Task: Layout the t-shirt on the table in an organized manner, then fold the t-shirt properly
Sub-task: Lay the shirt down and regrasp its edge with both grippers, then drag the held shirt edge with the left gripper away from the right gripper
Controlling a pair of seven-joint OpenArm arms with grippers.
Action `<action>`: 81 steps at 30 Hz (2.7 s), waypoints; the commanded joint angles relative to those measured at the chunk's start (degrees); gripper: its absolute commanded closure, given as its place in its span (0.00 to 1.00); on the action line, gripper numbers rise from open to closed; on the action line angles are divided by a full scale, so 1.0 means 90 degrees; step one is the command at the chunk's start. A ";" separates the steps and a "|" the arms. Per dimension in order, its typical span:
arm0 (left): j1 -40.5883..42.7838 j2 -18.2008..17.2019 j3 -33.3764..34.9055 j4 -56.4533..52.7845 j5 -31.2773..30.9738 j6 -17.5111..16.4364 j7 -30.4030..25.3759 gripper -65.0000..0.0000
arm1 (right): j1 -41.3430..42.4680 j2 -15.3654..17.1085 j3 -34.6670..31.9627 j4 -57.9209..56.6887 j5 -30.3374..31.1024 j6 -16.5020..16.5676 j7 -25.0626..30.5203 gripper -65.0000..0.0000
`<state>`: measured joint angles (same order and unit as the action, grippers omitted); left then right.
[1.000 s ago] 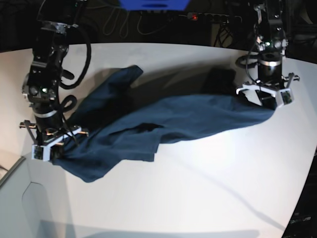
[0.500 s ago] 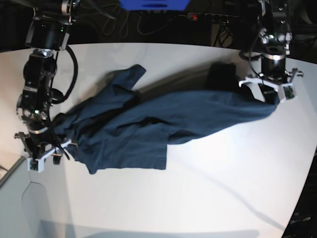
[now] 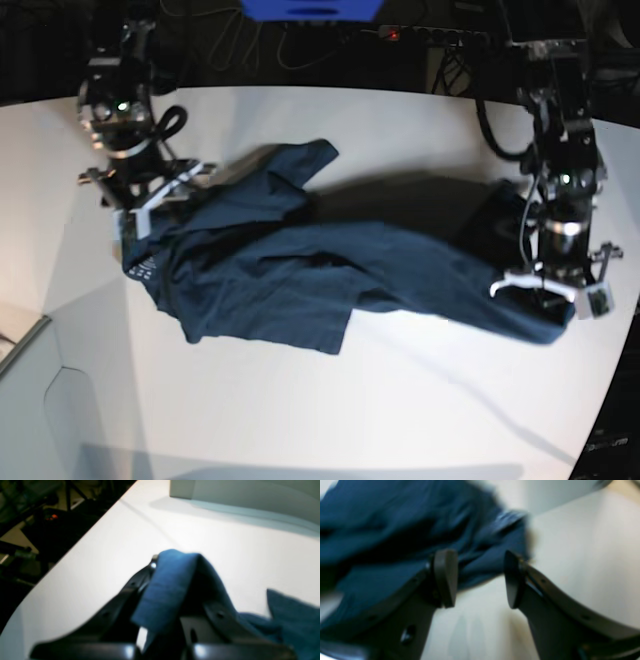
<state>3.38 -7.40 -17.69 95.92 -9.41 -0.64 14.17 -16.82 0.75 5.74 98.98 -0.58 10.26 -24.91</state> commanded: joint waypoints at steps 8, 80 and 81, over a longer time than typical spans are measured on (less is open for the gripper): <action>-0.1025 0.0163 -0.0012 -0.0572 0.0005 0.0037 -0.0056 1.00 | 0.0262 -0.0167 -0.0935 -0.0668 0.0030 -0.0012 0.0223 0.53; -0.1201 -0.0355 -0.1868 -0.4382 -0.0679 0.0028 -0.0124 0.32 | 0.1014 0.0009 -0.1209 -0.2495 0.0020 -0.0012 0.0233 0.54; -0.1249 -0.0345 -0.1868 -0.4431 -0.0679 0.0028 -0.0124 0.38 | 0.1014 0.0009 -0.1209 -0.2495 0.0020 -0.0012 0.0233 0.54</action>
<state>-5.98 -9.74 -34.41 54.96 -15.49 -0.14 14.66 -7.51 0.82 -5.06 76.18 -0.67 10.13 -21.04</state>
